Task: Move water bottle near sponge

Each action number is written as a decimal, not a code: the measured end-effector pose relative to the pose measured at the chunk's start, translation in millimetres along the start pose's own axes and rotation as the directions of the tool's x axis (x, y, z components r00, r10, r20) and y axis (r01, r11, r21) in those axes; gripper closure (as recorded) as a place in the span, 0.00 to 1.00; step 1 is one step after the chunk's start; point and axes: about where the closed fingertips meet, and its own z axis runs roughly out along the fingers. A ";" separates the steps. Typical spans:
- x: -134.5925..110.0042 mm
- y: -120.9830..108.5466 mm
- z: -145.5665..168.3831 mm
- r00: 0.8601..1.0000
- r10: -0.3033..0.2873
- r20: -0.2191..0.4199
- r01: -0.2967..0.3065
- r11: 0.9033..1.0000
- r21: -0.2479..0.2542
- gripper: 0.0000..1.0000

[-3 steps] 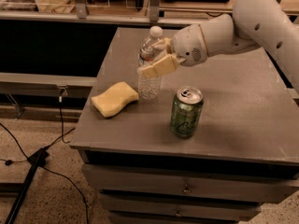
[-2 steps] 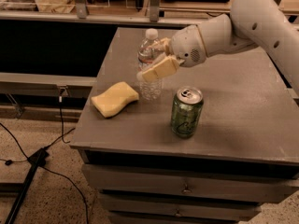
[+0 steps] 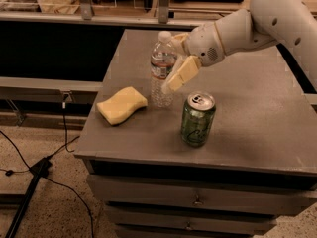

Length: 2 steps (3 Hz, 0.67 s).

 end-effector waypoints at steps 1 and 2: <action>-24.7 -13.8 -25.0 0.999 -0.039 -0.008 0.040 0.998 0.056 0.00; -76.7 -30.3 -72.5 0.994 -0.113 -0.008 0.113 0.981 0.156 0.00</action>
Offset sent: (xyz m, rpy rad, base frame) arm 0.0437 -0.0635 0.2025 0.0037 -0.3300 -0.1718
